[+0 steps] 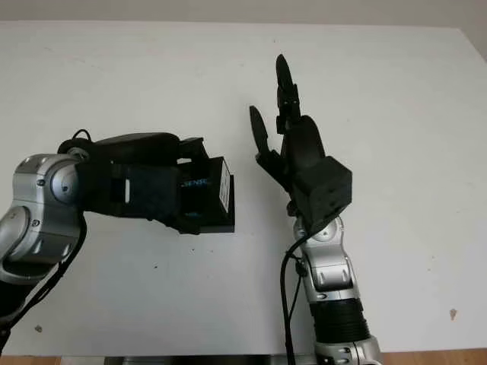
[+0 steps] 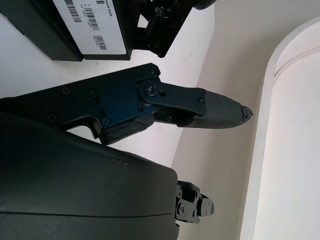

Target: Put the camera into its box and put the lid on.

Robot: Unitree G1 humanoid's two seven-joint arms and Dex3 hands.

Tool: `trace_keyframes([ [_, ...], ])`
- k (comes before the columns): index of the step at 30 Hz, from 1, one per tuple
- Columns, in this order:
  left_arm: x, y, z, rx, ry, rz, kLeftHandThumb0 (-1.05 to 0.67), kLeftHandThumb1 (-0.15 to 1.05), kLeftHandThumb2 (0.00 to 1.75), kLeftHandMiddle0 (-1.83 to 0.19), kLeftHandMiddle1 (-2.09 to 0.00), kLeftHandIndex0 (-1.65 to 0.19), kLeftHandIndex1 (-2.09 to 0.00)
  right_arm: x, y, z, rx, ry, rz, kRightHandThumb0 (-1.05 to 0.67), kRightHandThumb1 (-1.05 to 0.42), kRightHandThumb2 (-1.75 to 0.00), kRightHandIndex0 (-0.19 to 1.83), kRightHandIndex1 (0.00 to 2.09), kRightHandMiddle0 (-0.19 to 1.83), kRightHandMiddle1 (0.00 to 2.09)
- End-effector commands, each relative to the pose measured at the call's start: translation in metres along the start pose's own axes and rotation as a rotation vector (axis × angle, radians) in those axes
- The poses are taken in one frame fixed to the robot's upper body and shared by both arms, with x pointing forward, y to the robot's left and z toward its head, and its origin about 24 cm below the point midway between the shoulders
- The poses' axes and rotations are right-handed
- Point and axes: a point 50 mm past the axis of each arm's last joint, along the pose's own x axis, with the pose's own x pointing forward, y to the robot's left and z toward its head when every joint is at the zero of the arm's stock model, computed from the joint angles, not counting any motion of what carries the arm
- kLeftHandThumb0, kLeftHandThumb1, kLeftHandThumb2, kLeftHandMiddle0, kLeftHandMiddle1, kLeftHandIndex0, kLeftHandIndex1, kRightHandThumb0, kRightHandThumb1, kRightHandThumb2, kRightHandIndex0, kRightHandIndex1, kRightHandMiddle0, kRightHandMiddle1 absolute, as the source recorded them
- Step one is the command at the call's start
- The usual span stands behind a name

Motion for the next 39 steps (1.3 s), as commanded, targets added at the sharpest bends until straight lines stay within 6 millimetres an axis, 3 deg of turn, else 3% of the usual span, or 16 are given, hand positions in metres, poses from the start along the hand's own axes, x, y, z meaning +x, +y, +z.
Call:
trace_keyframes([
  [1,0.003,-0.012,0.004,0.013,-0.032,-0.042,-0.29,1.05,0.45,-1.24,-2.09,-0.44,-2.09,-0.001,0.0,0.0,0.011,-0.002,-0.003,-0.72,-1.05,-0.57,-0.13,0.05,-0.11,0.13],
  [3,0.005,-0.014,0.005,0.014,-0.03,-0.045,-0.29,1.05,0.44,-1.21,-2.09,-0.37,-2.09,-0.001,0.0,0.0,0.012,-0.001,-0.002,-0.72,-1.05,-0.56,-0.14,0.05,-0.12,0.13],
  [6,0.007,-0.018,0.005,0.001,-0.026,-0.052,-0.3,1.05,0.45,-1.29,-2.09,-0.6,-2.09,-0.002,0.0,-0.001,0.007,-0.003,-0.003,-0.73,-1.05,-0.56,-0.13,0.05,-0.11,0.13],
  [14,0.014,-0.026,0.003,-0.025,-0.027,-0.059,-0.31,1.05,0.46,-1.37,-2.09,-0.79,-2.09,-0.002,0.0,-0.001,-0.002,0.004,-0.011,-0.74,-1.05,-0.56,-0.12,0.06,-0.09,0.13],
  [23,0.015,-0.029,0.002,0.002,-0.025,-0.087,-0.36,1.05,0.44,-1.32,-2.09,-0.76,-2.09,-0.003,-0.001,0.0,-0.007,0.004,-0.006,-0.73,-1.05,-0.56,-0.12,0.06,-0.09,0.12],
  [24,0.014,-0.028,0.004,0.031,-0.02,-0.104,-0.39,1.05,0.44,-1.27,-2.09,-0.68,-2.09,-0.003,-0.002,0.0,-0.007,0.005,-0.006,-0.73,-1.05,-0.56,-0.11,0.06,-0.09,0.12],
  [25,0.013,-0.028,0.006,0.063,-0.013,-0.124,-0.45,1.05,0.44,-1.0,-2.09,-0.25,-1.83,-0.003,-0.002,0.0,-0.008,0.005,-0.007,-0.73,-1.05,-0.56,-0.11,0.06,-0.09,0.12],
  [26,0.011,-0.027,0.008,0.099,-0.006,-0.151,-0.51,1.05,0.42,-0.39,-2.09,0.01,-1.58,-0.003,-0.002,0.0,-0.007,0.006,-0.006,-0.73,-1.05,-0.56,-0.11,0.06,-0.09,0.11],
  [27,0.009,-0.027,0.01,0.129,0.0,-0.17,-0.56,1.05,0.44,-0.11,-1.76,0.1,-1.31,-0.003,-0.002,0.0,-0.006,0.006,-0.006,-0.73,-1.05,-0.55,-0.11,0.06,-0.09,0.11],
  [28,0.007,-0.027,0.011,0.141,-0.004,-0.182,-0.6,1.05,0.43,0.07,-1.29,0.15,-1.01,-0.003,-0.002,0.0,-0.002,0.008,-0.005,-0.73,-1.05,-0.55,-0.11,0.06,-0.09,0.11],
  [29,0.006,-0.027,0.013,0.145,-0.007,-0.188,-0.61,1.05,0.42,0.07,-0.92,0.15,-0.81,-0.003,-0.002,-0.001,0.002,0.009,-0.005,-0.72,-1.05,-0.55,-0.11,0.06,-0.09,0.11],
  [32,0.0,-0.028,0.019,0.17,-0.04,-0.217,-0.66,1.05,0.46,0.14,-0.21,0.17,-0.28,-0.002,-0.001,-0.001,-0.001,0.016,0.001,-0.74,-1.05,-0.54,-0.11,0.06,-0.08,0.11],
  [35,-0.004,-0.027,0.025,0.156,-0.056,-0.257,-0.66,1.05,0.49,0.19,-0.02,0.19,-0.04,-0.001,-0.001,-0.001,0.003,0.015,0.004,-0.75,-1.05,-0.54,-0.11,0.06,-0.08,0.1],
  [39,-0.008,-0.027,0.029,0.171,-0.073,-0.279,-0.67,1.05,0.53,0.19,0.0,0.19,0.0,-0.001,-0.001,-0.001,-0.004,0.012,0.004,-0.76,-1.05,-0.54,-0.11,0.06,-0.08,0.1],
])
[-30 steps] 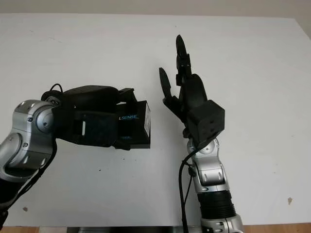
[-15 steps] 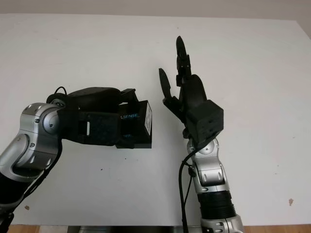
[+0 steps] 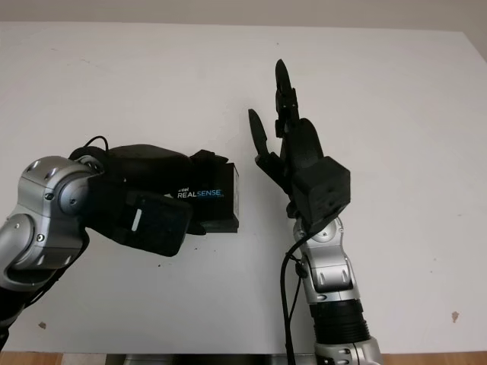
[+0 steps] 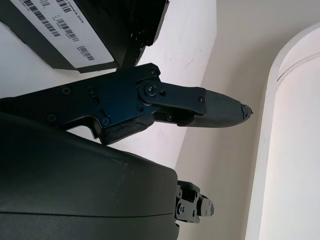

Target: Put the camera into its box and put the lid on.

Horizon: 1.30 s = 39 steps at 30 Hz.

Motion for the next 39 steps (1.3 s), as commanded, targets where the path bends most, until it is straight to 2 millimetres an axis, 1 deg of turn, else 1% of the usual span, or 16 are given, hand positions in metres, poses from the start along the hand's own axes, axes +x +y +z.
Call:
trace_keyframes([
  [1,0.005,-0.016,0.014,0.008,-0.074,-0.089,-0.67,1.05,0.53,0.19,0.0,0.19,0.0,0.0,-0.001,0.002,-0.004,-0.014,-0.004,-0.76,-1.05,-0.54,-0.11,0.06,-0.07,0.1],
  [12,0.002,-0.016,0.02,-0.009,-0.131,-0.087,-0.67,1.05,0.58,0.19,0.0,0.19,0.0,0.001,0.001,0.001,-0.02,-0.006,-0.011,-0.74,-1.05,-0.54,-0.09,0.06,-0.06,0.1],
  [15,0.001,-0.011,0.017,0.037,-0.119,-0.059,-0.65,1.05,0.57,0.19,0.0,0.19,0.0,0.001,0.001,0.001,-0.013,-0.008,-0.01,-0.74,-1.05,-0.54,-0.09,0.06,-0.06,0.09],
  [17,0.0,-0.007,0.011,0.088,-0.105,0.022,-0.65,1.05,0.54,0.19,0.0,0.19,0.0,0.001,0.0,0.001,-0.026,-0.002,-0.01,-0.74,-1.05,-0.53,-0.09,0.06,-0.05,0.1],
  [19,0.0,-0.004,0.003,0.18,-0.081,0.116,-0.67,1.05,0.52,0.19,0.0,0.19,0.0,0.001,-0.002,0.0,-0.041,0.001,-0.009,-0.76,-1.05,-0.53,-0.09,0.06,-0.05,0.1],
  [21,0.001,-0.001,-0.007,0.276,-0.051,0.206,-0.71,1.05,0.56,0.19,0.0,0.19,0.0,0.001,-0.004,0.0,-0.042,-0.003,-0.006,-0.76,-1.05,-0.53,-0.09,0.06,-0.05,0.09],
  [24,0.004,0.001,-0.022,0.377,0.002,0.298,-0.75,1.05,0.61,0.19,0.0,0.19,0.0,0.0,-0.007,0.0,-0.047,-0.003,0.001,-0.76,-1.05,-0.53,-0.09,0.06,-0.05,0.09],
  [27,0.011,-0.003,-0.034,0.466,0.066,0.358,-0.8,1.05,0.64,0.19,0.0,0.19,0.0,0.0,-0.011,0.0,-0.057,0.004,0.009,-0.76,-1.05,-0.53,-0.1,0.06,-0.06,0.08],
  [31,0.018,-0.014,-0.044,0.519,0.132,0.445,-0.81,1.05,0.64,0.19,0.0,0.19,0.0,0.0,-0.015,0.002,-0.081,0.008,0.019,-0.76,-1.05,-0.54,-0.1,0.06,-0.05,0.08],
  [33,0.022,-0.02,-0.047,0.523,0.164,0.464,-0.82,1.05,0.67,0.19,0.0,0.19,0.0,0.0,-0.017,0.003,-0.077,-0.007,0.024,-0.74,-1.05,-0.54,-0.1,0.05,-0.05,0.08],
  [36,0.027,-0.029,-0.049,0.483,0.191,0.466,-0.83,1.05,0.7,0.19,0.0,0.19,0.0,-0.001,-0.02,0.003,-0.087,-0.005,0.025,-0.74,-1.05,-0.53,-0.1,0.05,-0.05,0.08],
  [38,0.028,-0.033,-0.05,0.408,0.19,0.472,-0.83,1.05,0.71,0.19,0.0,0.19,0.0,-0.002,-0.021,0.003,-0.091,-0.001,0.025,-0.74,-1.05,-0.53,-0.1,0.05,-0.04,0.08],
  [39,0.028,-0.034,-0.051,0.34,0.179,0.487,-0.83,1.05,0.71,0.19,0.0,0.19,0.0,-0.001,-0.021,0.004,-0.087,-0.003,0.025,-0.74,-1.05,-0.53,-0.1,0.05,-0.04,0.08],
])
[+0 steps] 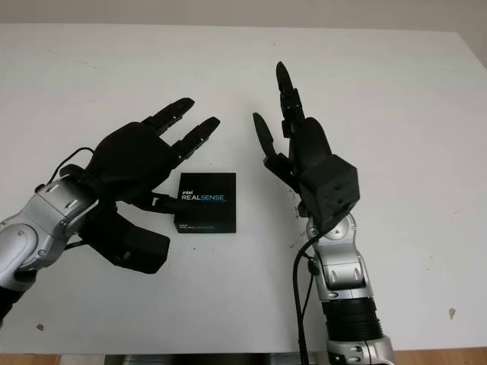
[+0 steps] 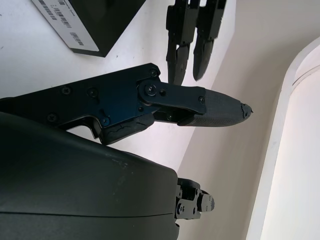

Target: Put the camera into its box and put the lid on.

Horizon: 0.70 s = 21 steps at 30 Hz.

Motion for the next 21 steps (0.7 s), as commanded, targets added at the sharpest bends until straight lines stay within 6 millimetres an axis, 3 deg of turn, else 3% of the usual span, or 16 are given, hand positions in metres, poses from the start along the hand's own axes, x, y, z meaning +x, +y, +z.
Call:
trace_keyframes([
  [1,-0.002,-0.012,0.0,-0.15,0.023,-0.003,-0.82,1.05,0.7,0.19,0.0,0.19,0.0,-0.001,-0.004,0.005,-0.002,-0.019,-0.007,-0.73,-1.05,-0.54,-0.11,0.05,-0.04,0.08],
  [10,-0.008,-0.023,-0.016,-1.137,0.073,0.247,-0.8,1.05,0.6,0.19,0.0,0.19,0.0,-0.003,-0.011,0.005,0.085,-0.027,-0.034,-0.72,-1.05,-0.55,-0.15,0.03,-0.11,0.04],
  [15,-0.014,-0.029,-0.019,-1.39,0.06,0.321,-0.79,1.05,0.68,0.19,0.0,0.19,0.0,-0.006,-0.014,0.003,0.079,-0.023,-0.034,-0.76,-1.05,-0.6,-0.19,0.01,-0.17,0.01],
  [21,-0.019,-0.034,-0.021,-1.644,0.065,0.457,-0.83,1.05,0.64,0.19,0.0,0.19,0.0,-0.005,-0.015,-0.001,0.052,-0.002,-0.045,-0.8,-1.05,-0.63,-0.19,0.0,-0.19,0.0],
])
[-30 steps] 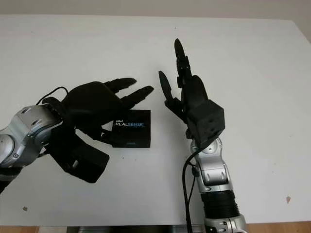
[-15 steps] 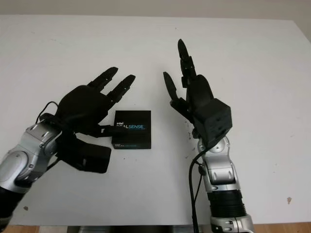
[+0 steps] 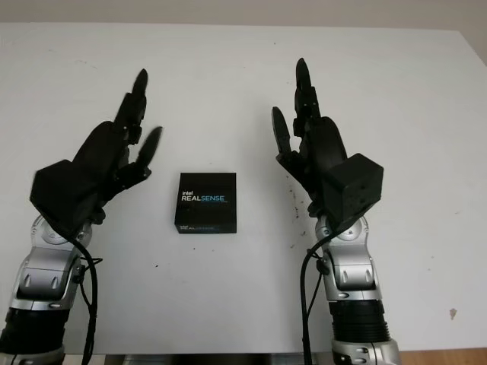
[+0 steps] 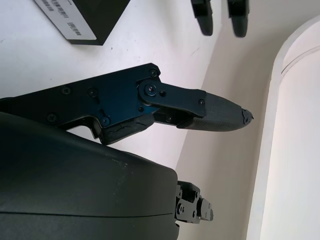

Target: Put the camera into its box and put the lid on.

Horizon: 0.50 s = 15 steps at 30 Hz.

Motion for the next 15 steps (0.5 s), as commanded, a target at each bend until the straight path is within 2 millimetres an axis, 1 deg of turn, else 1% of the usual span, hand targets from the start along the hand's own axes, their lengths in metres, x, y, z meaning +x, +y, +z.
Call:
trace_keyframes([
  [1,-0.005,0.003,-0.002,-0.083,-0.028,0.04,-0.82,1.05,0.65,0.19,0.0,0.19,0.0,-0.001,-0.003,-0.001,-0.028,0.014,-0.007,-0.81,-1.05,-0.64,-0.19,0.0,-0.19,0.0],
  [3,-0.006,0.005,-0.004,-0.154,-0.043,0.073,-0.81,1.05,0.66,0.19,0.0,0.19,0.0,0.0,-0.003,-0.003,-0.036,0.036,-0.011,-0.83,-1.05,-0.64,-0.19,0.0,-0.19,0.0],
  [5,-0.006,0.008,-0.005,-0.197,-0.041,0.099,-0.82,1.05,0.68,0.19,0.0,0.19,0.0,0.001,-0.003,-0.004,-0.035,0.045,-0.012,-0.81,-1.05,-0.64,-0.19,0.0,-0.19,0.0],
  [15,0.002,0.027,-0.001,-0.316,-0.071,0.121,-0.83,1.05,0.75,0.19,0.0,0.19,0.0,0.003,-0.005,-0.009,-0.071,0.11,0.002,-0.87,-1.05,-0.66,-0.19,0.0,-0.19,0.0],
])
